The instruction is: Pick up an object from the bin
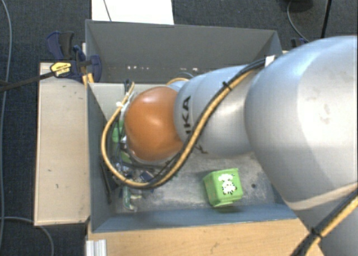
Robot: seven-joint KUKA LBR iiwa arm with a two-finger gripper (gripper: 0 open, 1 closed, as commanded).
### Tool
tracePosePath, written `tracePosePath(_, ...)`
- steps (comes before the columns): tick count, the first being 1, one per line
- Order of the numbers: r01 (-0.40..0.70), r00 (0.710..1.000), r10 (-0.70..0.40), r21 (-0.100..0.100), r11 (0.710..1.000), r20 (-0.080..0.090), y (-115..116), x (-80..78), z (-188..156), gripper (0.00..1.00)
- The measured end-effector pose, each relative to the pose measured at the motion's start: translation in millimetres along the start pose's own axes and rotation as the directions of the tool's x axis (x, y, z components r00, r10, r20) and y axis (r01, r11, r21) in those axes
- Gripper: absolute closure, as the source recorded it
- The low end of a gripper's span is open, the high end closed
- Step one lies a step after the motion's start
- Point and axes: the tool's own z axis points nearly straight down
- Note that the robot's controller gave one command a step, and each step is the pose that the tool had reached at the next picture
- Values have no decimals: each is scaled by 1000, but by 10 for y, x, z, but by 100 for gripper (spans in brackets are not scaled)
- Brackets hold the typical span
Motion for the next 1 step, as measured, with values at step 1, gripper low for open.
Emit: tracePosePath(1,-1,1000,1,0,1000,0,1,2,-13,100)
